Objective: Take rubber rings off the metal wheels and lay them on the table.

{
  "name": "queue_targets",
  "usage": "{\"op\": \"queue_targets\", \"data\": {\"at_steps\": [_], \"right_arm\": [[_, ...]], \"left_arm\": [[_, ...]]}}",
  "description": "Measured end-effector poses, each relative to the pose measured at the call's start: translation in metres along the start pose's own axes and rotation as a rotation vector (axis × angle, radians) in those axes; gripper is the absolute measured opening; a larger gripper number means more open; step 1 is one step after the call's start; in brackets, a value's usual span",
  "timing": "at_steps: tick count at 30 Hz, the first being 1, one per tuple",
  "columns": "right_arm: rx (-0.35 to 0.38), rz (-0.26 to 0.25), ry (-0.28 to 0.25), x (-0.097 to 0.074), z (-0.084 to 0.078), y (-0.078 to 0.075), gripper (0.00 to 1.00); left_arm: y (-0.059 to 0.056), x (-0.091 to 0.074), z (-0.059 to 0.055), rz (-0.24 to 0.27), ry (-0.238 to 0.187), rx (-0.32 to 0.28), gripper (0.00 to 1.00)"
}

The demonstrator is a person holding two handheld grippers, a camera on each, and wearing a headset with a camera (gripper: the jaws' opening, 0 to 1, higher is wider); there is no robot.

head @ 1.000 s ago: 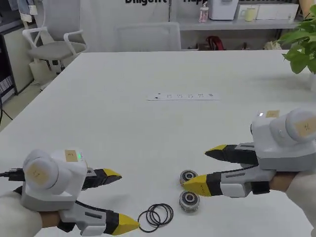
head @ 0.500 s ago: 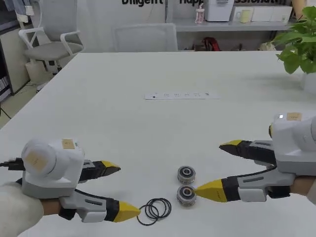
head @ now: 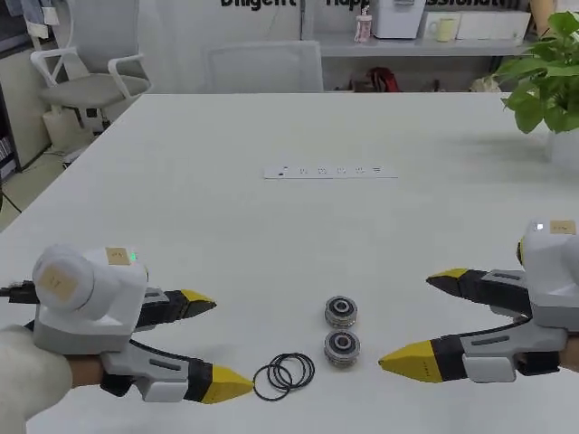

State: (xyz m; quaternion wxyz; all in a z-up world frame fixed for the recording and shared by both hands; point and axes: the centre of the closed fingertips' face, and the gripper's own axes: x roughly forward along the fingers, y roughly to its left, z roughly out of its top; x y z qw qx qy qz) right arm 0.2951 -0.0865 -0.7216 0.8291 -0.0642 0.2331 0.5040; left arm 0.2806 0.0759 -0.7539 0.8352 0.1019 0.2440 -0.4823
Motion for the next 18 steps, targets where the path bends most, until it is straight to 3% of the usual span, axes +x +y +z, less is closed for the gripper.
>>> {"op": "queue_targets", "data": {"at_steps": [7, 18], "right_arm": [[0.012, -0.005, 0.026, -0.001, -0.009, 0.003, 0.93], [0.031, 0.002, 0.087, 0.003, -0.031, 0.007, 0.95]], "left_arm": [[0.002, -0.008, -0.008, 0.015, -0.020, -0.034, 0.86], [-0.009, 0.005, -0.027, -0.025, 0.047, -0.007, 0.88]]}}
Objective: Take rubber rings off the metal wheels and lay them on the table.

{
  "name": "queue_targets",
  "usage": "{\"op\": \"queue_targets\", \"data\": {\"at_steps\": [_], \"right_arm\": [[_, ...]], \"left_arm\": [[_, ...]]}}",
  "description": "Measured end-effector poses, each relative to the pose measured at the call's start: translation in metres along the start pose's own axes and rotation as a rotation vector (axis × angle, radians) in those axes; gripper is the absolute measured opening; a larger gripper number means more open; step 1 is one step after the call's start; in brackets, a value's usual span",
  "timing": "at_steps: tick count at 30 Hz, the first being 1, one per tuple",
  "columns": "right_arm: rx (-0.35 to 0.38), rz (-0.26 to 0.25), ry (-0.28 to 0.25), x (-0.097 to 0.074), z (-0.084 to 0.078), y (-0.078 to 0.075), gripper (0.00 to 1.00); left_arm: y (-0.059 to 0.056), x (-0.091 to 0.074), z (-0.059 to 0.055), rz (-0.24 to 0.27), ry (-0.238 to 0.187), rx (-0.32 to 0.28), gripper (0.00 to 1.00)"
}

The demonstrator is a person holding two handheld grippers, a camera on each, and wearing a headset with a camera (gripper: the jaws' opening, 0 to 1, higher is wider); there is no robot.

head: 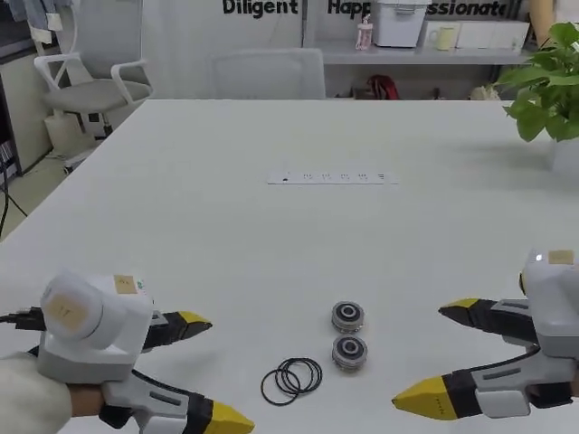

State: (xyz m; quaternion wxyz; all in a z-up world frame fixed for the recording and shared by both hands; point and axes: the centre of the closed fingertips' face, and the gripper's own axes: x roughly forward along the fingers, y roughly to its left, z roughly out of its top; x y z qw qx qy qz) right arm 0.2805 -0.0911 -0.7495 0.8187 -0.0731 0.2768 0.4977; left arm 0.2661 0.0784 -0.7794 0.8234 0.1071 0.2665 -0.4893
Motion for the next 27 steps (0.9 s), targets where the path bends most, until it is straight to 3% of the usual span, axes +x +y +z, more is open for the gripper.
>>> {"op": "queue_targets", "data": {"at_steps": [5, 12, 24, 27], "right_arm": [[0.007, 0.002, 0.024, 0.003, -0.008, -0.001, 0.94], [0.007, 0.011, 0.060, 0.007, -0.018, 0.001, 0.94], [0.026, 0.009, 0.086, 0.007, -0.027, 0.000, 0.93], [0.028, 0.009, 0.089, 0.008, -0.027, 0.000, 0.93]], "left_arm": [[-0.002, 0.006, -0.006, -0.015, 0.034, 0.016, 0.87], [-0.004, 0.009, -0.010, -0.031, 0.049, 0.011, 0.87], [-0.003, 0.010, -0.013, -0.029, 0.061, 0.004, 0.86], [-0.002, 0.010, -0.010, -0.029, 0.049, -0.002, 0.86]]}}
